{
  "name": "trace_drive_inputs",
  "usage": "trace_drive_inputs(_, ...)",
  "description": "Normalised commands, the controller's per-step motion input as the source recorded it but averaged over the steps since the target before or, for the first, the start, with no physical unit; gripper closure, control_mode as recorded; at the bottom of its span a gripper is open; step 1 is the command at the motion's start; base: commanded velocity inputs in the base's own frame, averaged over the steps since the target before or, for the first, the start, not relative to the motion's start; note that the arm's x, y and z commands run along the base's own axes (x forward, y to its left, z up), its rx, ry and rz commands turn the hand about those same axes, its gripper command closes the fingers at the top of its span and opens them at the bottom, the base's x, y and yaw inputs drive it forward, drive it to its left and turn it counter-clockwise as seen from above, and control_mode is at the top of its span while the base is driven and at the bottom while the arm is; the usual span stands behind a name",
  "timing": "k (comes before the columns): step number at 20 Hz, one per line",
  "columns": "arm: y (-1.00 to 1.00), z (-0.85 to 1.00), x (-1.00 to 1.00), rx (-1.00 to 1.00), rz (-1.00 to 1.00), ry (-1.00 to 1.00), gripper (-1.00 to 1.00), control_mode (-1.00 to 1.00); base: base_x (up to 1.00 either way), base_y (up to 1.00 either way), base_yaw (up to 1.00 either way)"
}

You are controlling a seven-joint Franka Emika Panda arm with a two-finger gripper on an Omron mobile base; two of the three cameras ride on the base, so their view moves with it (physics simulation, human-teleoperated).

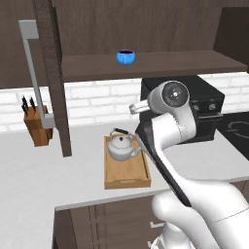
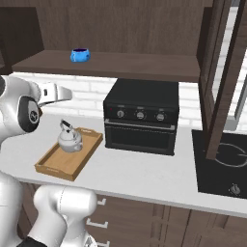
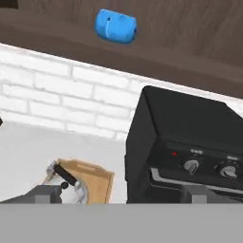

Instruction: Pick the kettle from the counter and place it on the tray. Then pick the mug from the cabinet and place it on the tray. Then close the cabinet doors.

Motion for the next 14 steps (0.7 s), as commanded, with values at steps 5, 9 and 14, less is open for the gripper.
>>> trace_drive_inputs(5,0.00,0.57,-0.32,0.37,-0.32,-0.22,-1.00,-1.00,0.00,0.00,0.00)
trace_drive_inputs(9,0.00,0.72,-0.07,0.19,-0.08,-0.13,-1.00,-1.00,0.00,0.00,0.00)
trace_drive_inputs(14,0.00,0.56,0.00,0.00,0.00,-0.02,-1.00,-1.00,0.00,0.00,0.00)
